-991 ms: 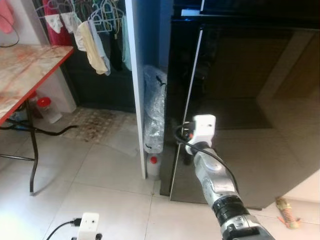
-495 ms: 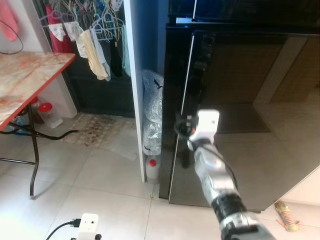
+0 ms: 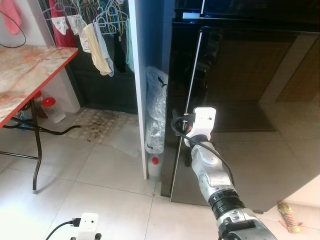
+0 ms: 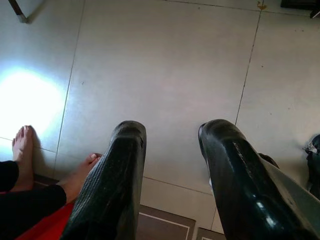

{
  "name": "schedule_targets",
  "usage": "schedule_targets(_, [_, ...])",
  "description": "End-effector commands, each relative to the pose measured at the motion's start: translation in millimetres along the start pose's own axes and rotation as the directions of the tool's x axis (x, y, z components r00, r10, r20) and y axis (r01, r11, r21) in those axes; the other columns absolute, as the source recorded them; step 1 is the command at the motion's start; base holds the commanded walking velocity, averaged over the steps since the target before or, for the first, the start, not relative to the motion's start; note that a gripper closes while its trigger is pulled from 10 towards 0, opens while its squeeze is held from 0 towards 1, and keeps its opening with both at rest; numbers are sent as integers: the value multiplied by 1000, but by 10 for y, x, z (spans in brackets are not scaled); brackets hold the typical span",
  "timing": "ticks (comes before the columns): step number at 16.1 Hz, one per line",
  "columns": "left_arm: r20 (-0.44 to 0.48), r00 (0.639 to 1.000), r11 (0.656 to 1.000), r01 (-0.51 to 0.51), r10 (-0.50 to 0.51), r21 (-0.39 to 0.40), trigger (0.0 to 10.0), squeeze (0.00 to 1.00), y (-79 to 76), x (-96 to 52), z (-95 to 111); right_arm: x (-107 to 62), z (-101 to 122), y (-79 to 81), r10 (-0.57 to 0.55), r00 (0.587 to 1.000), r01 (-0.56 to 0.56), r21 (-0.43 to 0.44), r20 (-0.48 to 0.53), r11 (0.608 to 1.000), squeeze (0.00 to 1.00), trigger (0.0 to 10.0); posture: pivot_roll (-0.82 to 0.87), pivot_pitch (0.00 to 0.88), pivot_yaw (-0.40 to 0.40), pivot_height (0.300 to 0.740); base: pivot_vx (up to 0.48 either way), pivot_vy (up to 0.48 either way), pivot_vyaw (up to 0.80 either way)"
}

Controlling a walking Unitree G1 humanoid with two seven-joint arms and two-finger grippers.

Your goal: Restocking fridge

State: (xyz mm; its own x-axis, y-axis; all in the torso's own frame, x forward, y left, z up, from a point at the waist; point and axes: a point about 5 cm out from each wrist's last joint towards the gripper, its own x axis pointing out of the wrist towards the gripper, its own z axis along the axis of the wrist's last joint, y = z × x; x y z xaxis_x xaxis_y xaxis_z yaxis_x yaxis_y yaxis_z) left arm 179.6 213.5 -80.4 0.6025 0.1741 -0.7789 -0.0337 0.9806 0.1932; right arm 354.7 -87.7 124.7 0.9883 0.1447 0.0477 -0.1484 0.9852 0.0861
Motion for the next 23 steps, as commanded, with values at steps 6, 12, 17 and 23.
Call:
schedule_targets(6, [-6, 1000, 1000, -5, 6, 12, 10000, 0, 16, 0, -8, -2, -22, -15, -4, 1000, 4, -2, -7, 1000, 0, 10000, -145, 0, 7, 740, 0, 0, 0])
schedule_targets(12, [-4, 1000, 1000, -6, 6, 10, 10000, 0, 14, 0, -4, 1, -23, -4, 2, 1000, -2, -1, -8, 1000, 0, 10000, -145, 0, 4, 740, 128, 0, 0])
schedule_targets(17, [-4, 1000, 1000, -5, 5, 10, 10000, 0, 10, 0, -4, -3, -30, -5, 2, 1000, -2, -2, -12, 1000, 0, 10000, -145, 0, 4, 740, 281, 0, 0])
schedule_targets(23, [-1, 1000, 1000, -5, 5, 9, 10000, 0, 5, 2, 5, -3, -35, 0, 4, 1000, -4, -3, -15, 1000, 0, 10000, -143, 0, 4, 740, 303, 0, 0])
